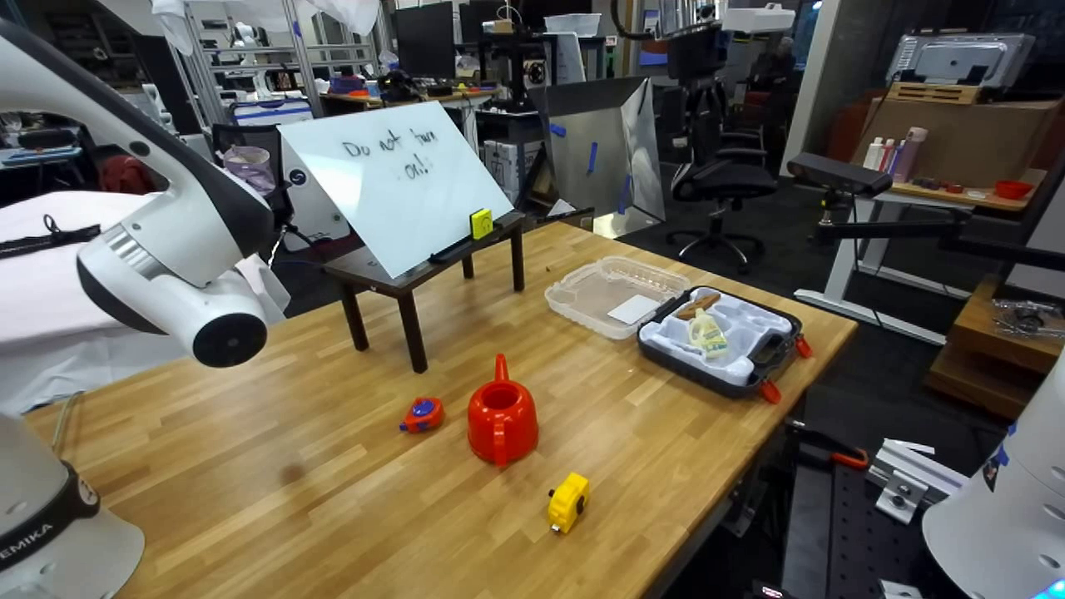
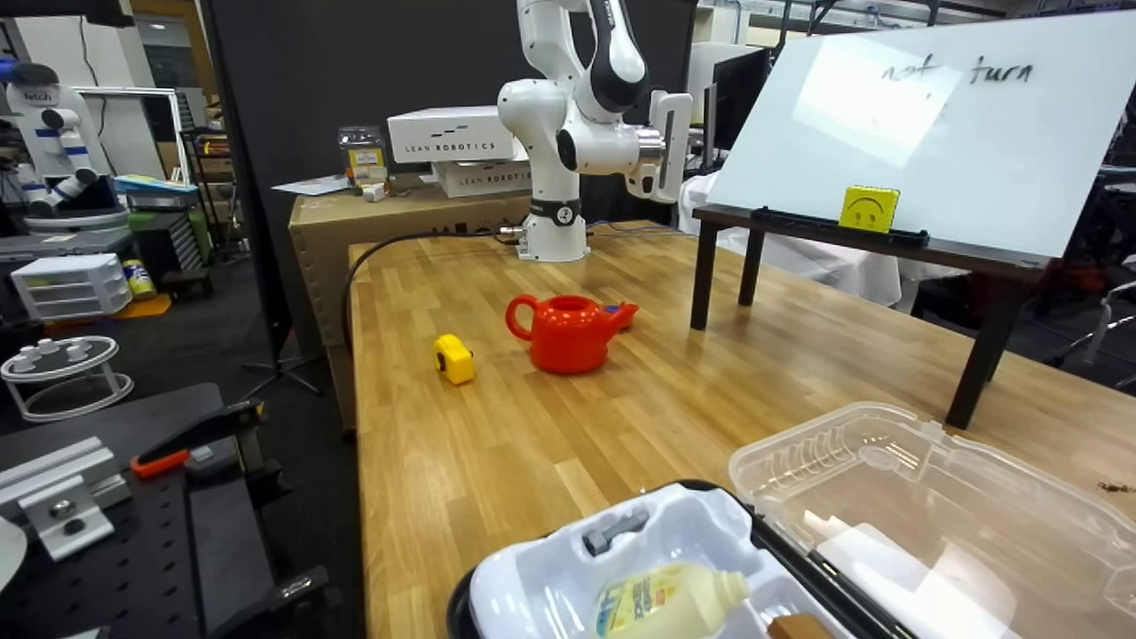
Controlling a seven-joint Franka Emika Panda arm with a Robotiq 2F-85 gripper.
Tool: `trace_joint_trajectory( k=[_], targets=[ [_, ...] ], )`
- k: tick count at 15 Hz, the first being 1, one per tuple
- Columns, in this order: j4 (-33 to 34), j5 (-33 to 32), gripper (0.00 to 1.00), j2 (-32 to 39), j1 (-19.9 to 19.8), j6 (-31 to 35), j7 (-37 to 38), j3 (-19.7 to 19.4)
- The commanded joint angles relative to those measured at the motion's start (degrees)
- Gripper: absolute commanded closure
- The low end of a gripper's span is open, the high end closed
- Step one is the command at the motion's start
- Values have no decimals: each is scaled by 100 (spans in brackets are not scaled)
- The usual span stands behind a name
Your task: Get the brown object from the tool box and put it on the table
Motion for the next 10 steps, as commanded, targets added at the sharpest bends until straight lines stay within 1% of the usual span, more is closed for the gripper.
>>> trace_joint_trajectory(
  k=[1, 4, 7, 10],
  targets=[
    [18, 10, 0, 10, -92, -18, -12, 86],
    [118, 346, 0, 231, -150, -29, 408, 31],
    [178, 699, 0, 542, -304, 47, 831, -86],
    [105, 836, 0, 778, -511, 350, 1191, -192]
  ],
)
